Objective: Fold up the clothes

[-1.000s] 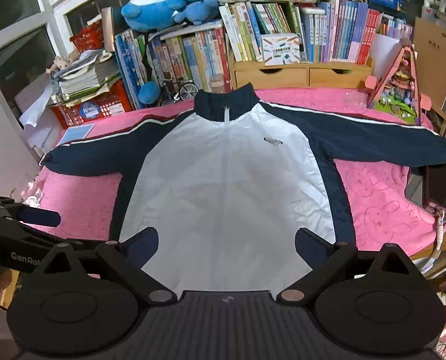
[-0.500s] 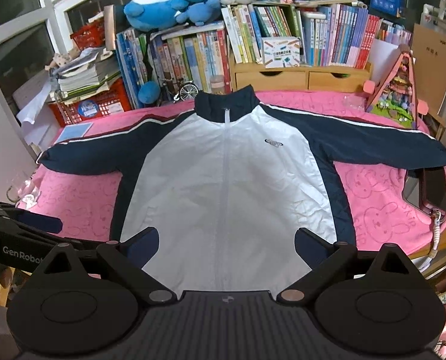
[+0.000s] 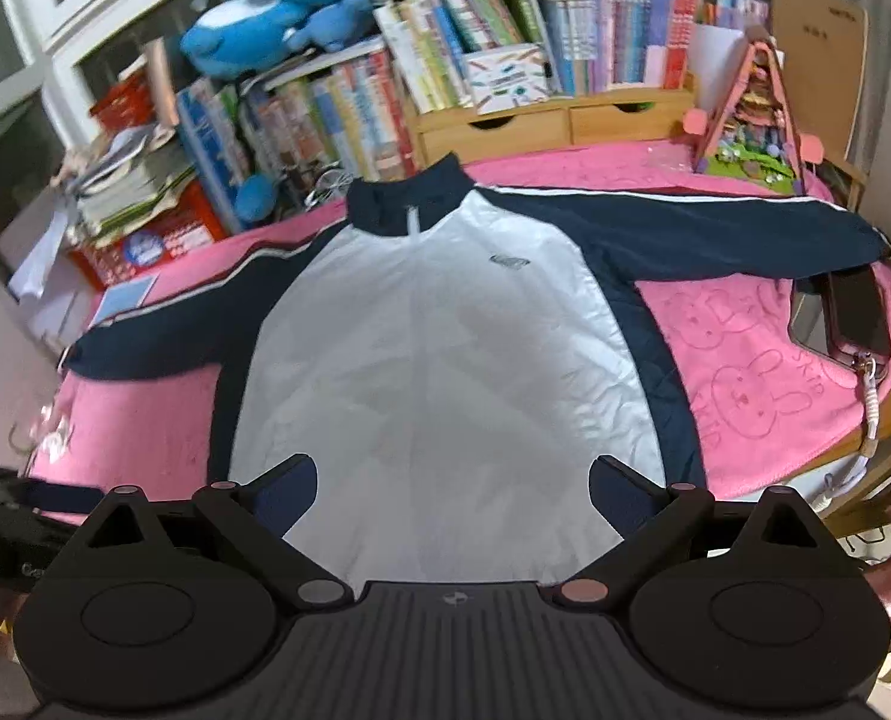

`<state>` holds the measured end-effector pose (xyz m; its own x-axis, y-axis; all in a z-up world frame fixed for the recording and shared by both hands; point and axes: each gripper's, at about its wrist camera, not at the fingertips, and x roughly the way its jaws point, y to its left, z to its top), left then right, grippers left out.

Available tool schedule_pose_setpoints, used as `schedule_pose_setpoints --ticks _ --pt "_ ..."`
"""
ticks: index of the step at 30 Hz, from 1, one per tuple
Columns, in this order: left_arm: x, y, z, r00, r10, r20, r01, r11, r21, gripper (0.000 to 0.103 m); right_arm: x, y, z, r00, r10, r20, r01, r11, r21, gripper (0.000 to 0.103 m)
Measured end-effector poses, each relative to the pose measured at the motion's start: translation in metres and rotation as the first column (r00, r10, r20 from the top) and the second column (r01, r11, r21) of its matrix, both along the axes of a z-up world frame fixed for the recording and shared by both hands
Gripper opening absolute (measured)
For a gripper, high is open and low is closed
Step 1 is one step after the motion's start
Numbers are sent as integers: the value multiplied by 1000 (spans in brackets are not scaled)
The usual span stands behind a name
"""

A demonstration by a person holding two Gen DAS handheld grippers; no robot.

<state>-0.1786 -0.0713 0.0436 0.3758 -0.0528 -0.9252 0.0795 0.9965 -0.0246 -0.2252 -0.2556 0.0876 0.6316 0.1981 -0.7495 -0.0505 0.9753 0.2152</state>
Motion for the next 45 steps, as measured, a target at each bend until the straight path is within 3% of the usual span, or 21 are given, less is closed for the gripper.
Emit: schedule_pose_setpoints --ticks 5,10,12,15,19,25,32,33,34,35,36,39,41,45 --pt "39 -19 -12 998 51 -29 -50 998 37 103 41 -41 -11 1000 -25 -2 25 1000 -8 99" --pt "79 -44 -20 992 115 -50 -110 989 103 103 104 -149 -30 976 -219 3 218 975 48 99" --pt "92 -50 -22 984 159 -84 -150 983 104 103 128 -203 -42 943 -333 3 332 941 69 99" --pt "104 -55 -23 966 225 -123 -215 972 91 103 167 -292 -66 869 -494 -28 493 861 126 99" --pt "116 -66 -27 945 285 -164 -260 953 157 103 219 -382 -106 795 -601 -83 607 787 113 99" --pt "123 -75 -28 926 319 -203 -281 939 197 103 284 -439 -159 709 -688 -155 703 707 81 99" --pt "125 -65 -31 887 391 -246 -359 918 166 103 331 -461 -184 674 -716 -182 735 675 65 97" --pt "125 -63 -31 881 403 -246 -373 914 162 103 335 -461 -184 673 -716 -184 735 676 59 75" --pt "125 -60 -32 875 417 -246 -389 908 157 103 336 -460 -180 676 -713 -186 733 677 71 62" --pt "126 -57 -32 868 431 -246 -405 902 150 103 338 -458 -176 683 -706 -186 727 681 84 41" --pt "127 -53 -33 861 447 -243 -424 894 143 103 336 -437 -166 727 -668 -157 685 722 97 11" --pt "129 -41 -32 837 497 -228 -486 867 109 103 331 -376 -137 839 -539 -68 543 830 125 10" --pt "132 -32 -31 823 526 -216 -521 850 83 103 327 -335 -118 897 -442 -6 439 889 134 10" --pt "137 -13 -30 794 575 -198 -577 815 52 103 320 -254 -79 966 -228 119 213 968 131 10"
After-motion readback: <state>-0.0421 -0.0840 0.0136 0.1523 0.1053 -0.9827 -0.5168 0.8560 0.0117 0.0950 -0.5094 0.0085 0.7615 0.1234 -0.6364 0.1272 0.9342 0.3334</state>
